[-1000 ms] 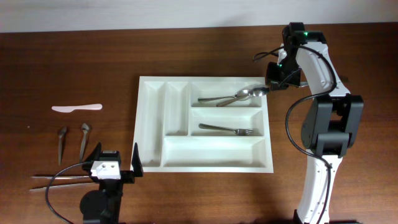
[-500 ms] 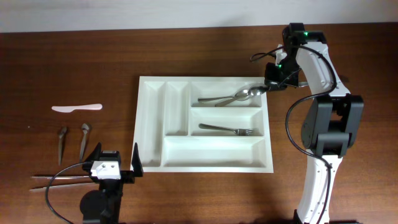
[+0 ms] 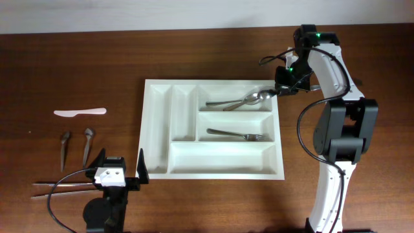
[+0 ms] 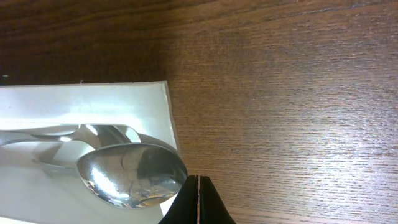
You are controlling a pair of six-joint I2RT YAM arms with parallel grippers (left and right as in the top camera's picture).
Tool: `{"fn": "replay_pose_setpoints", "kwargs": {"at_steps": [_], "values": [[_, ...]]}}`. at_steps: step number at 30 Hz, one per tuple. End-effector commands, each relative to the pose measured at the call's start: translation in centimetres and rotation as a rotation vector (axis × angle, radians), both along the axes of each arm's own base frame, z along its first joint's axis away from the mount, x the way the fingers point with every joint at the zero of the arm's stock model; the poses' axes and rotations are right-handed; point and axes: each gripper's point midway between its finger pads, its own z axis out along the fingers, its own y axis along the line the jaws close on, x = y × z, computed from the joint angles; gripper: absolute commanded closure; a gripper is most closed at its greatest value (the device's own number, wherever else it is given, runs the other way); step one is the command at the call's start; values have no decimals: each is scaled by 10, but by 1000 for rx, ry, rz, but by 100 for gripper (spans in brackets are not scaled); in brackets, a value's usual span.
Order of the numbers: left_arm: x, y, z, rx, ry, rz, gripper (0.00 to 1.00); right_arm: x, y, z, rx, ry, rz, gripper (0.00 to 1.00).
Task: Pack container
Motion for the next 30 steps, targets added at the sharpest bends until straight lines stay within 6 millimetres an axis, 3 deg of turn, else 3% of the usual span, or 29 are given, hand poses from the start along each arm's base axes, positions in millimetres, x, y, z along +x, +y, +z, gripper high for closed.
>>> {"fn": "replay_pose_setpoints", "kwargs": {"at_steps": [1, 20, 30], "values": [[0, 2, -2, 16, -2, 9, 1, 0, 6, -5, 20, 2, 26, 96], [0, 2, -2, 16, -2, 9, 1, -4, 12, -4, 31, -15, 154, 96], [0, 2, -2, 16, -2, 9, 1, 6, 13, -4, 27, -53, 158, 96]]}}
